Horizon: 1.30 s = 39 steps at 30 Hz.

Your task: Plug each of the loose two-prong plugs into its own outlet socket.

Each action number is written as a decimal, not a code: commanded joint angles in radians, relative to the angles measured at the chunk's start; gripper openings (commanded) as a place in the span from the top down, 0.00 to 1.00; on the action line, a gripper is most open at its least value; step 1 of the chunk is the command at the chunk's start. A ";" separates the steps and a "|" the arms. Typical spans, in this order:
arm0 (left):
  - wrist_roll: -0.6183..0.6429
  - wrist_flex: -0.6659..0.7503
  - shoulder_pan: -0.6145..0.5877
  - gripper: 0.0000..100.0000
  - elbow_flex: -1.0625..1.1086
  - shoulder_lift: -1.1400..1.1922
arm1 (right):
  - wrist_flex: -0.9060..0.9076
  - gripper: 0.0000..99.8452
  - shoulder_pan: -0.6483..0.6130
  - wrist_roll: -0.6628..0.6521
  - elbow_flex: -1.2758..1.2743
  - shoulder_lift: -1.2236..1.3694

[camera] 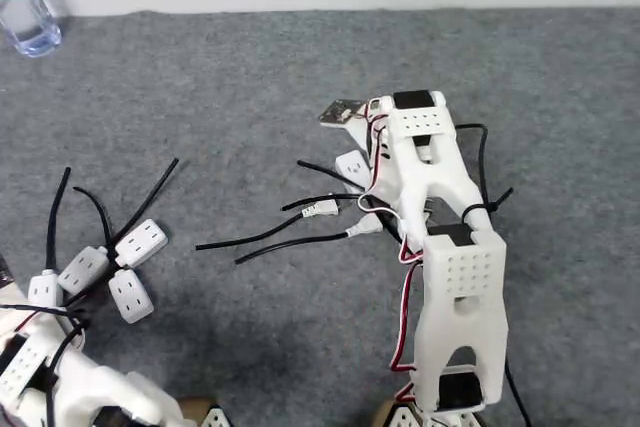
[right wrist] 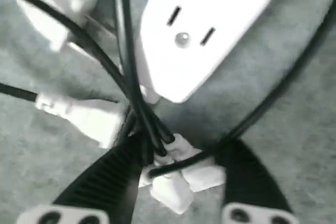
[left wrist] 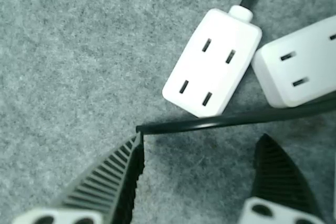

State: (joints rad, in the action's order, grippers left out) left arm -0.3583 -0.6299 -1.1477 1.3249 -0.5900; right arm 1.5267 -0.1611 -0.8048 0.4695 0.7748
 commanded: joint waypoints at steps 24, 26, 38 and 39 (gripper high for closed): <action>-0.009 0.018 0.002 0.68 -0.002 -0.015 | 0.188 0.99 0.417 -0.249 0.014 -0.499; -0.009 0.018 0.002 0.68 -0.002 -0.015 | 0.185 0.99 0.496 -0.299 0.014 -0.501; -0.009 0.018 0.002 0.68 -0.002 -0.015 | -0.002 0.99 0.839 -0.437 0.012 -0.325; -0.009 0.018 0.002 0.68 -0.002 -0.015 | -0.016 0.99 0.851 -0.437 0.012 -0.300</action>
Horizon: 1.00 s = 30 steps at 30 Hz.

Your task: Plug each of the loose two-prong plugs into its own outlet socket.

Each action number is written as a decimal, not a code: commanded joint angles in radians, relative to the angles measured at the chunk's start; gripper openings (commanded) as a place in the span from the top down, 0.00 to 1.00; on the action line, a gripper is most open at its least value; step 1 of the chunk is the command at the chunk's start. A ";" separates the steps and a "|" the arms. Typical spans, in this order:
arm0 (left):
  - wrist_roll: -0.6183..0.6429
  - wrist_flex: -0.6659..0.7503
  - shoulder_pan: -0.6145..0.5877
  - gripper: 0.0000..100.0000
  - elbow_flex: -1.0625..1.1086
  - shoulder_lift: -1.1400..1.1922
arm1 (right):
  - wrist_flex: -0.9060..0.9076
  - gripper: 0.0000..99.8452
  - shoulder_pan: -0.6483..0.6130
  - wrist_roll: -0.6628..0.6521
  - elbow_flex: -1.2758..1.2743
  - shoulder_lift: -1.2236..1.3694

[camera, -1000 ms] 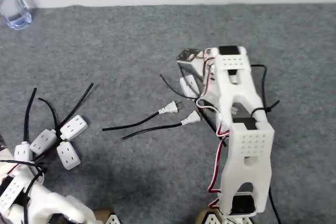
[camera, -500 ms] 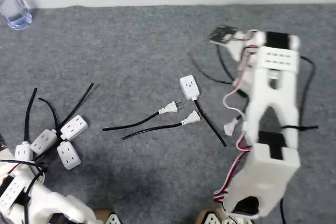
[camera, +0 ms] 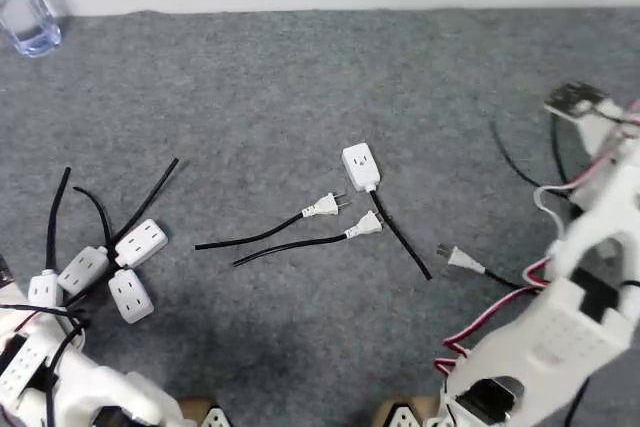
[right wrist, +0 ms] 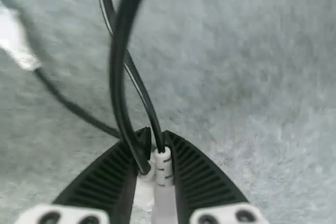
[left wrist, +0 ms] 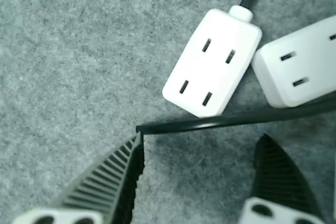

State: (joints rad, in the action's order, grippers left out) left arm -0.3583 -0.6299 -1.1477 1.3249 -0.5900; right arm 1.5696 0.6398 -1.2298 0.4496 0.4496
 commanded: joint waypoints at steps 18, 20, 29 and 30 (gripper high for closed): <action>-0.009 0.018 0.002 0.68 -0.002 -0.015 | 0.226 0.63 -0.213 0.008 -0.069 -0.102; -0.009 0.018 0.002 0.68 -0.002 -0.015 | 0.226 0.66 -0.277 -0.048 -0.175 -0.139; -0.009 0.018 0.002 0.68 -0.002 -0.015 | 0.182 0.73 -0.469 -0.084 -0.606 -0.409; -0.009 0.018 0.002 0.68 -0.002 -0.015 | 0.160 0.73 -0.470 -0.087 -0.652 -0.446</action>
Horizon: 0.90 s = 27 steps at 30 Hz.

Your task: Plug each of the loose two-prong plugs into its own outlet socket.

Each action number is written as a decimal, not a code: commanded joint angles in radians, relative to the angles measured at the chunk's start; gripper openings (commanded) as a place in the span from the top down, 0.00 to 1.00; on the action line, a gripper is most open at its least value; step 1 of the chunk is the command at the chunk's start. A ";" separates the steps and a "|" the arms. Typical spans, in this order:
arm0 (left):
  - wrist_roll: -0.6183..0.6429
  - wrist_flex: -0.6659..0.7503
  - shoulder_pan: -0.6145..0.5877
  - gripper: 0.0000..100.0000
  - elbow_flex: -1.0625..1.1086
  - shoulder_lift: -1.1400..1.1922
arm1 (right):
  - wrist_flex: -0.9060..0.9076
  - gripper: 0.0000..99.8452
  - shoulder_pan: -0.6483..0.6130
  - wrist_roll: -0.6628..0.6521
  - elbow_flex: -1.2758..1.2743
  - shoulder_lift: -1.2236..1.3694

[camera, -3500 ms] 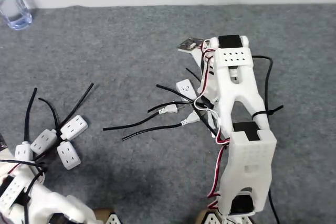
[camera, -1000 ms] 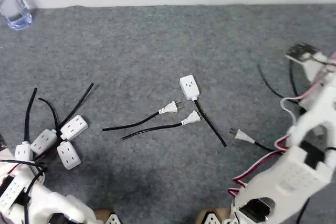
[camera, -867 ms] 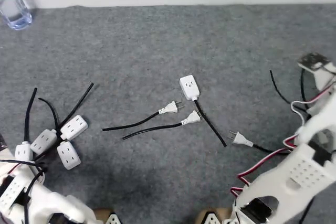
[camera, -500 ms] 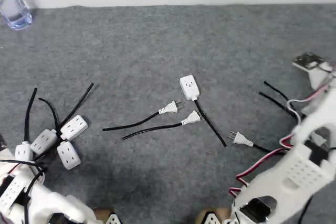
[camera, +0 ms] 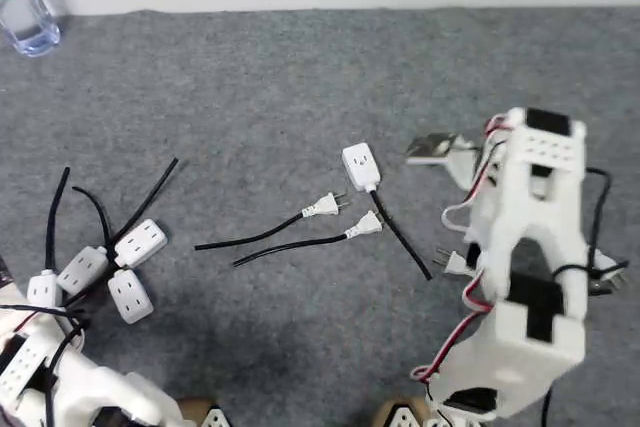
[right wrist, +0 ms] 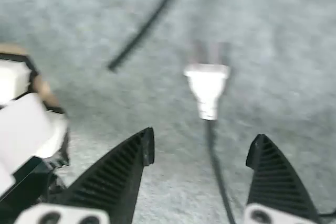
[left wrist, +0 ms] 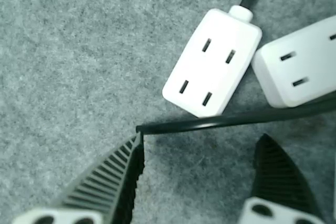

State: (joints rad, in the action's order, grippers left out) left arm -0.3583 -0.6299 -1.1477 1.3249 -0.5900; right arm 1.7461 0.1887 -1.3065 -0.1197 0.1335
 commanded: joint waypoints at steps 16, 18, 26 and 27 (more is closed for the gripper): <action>-0.009 0.018 0.002 0.68 -0.002 -0.015 | -0.460 0.73 -0.035 -0.051 -0.456 -0.179; -0.009 0.018 0.002 0.68 -0.002 -0.015 | -0.467 0.73 -0.038 -0.055 -0.451 -0.131; -0.009 0.018 0.002 0.68 -0.002 -0.015 | -0.515 0.81 -0.030 -0.054 -0.410 -0.019; -0.009 0.018 0.002 0.68 -0.002 -0.015 | -0.516 0.86 -0.022 -0.054 -0.410 -0.019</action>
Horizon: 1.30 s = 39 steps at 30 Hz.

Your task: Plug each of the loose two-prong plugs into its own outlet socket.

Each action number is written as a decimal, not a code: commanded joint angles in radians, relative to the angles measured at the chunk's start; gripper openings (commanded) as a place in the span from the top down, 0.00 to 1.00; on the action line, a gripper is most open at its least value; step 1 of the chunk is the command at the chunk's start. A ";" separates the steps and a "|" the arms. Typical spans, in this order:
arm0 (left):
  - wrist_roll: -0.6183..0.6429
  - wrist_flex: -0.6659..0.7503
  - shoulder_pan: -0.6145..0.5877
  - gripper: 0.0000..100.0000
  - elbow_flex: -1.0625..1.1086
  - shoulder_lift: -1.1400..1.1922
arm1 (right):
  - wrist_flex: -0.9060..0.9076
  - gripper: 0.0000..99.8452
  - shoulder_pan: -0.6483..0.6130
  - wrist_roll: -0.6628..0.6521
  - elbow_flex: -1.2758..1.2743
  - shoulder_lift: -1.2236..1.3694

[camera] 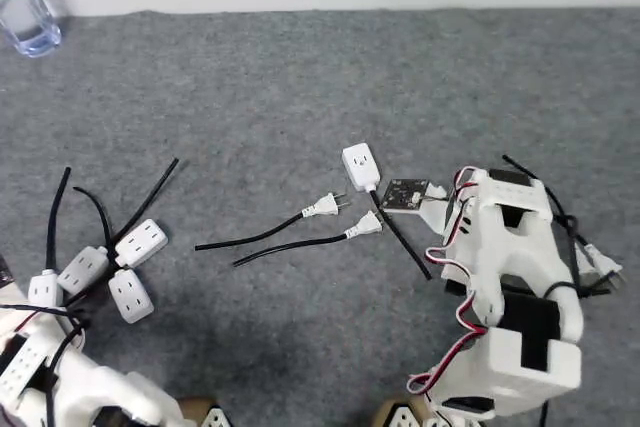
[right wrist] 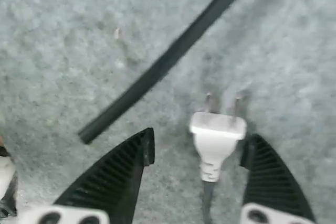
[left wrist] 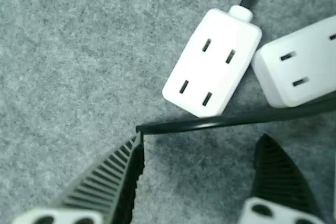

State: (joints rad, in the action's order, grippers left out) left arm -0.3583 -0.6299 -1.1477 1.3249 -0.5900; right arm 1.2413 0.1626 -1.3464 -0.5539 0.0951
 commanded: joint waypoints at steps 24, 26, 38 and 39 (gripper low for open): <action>-0.009 0.018 0.000 0.68 -0.002 -0.015 | -0.051 0.99 0.430 -0.097 0.479 0.025; -0.009 0.018 -0.002 0.68 -0.002 -0.015 | -0.137 0.99 0.430 -0.040 0.479 0.071; -0.009 0.018 0.000 0.68 -0.001 -0.015 | -0.171 0.60 0.414 0.080 0.485 0.150; -0.009 0.018 0.000 0.68 -0.001 -0.015 | -0.150 0.61 0.401 0.066 0.483 0.134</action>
State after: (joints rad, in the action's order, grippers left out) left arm -0.3583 -0.6299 -1.1477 1.3265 -0.5900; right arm 1.0648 0.5815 -1.2712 -0.1289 0.2639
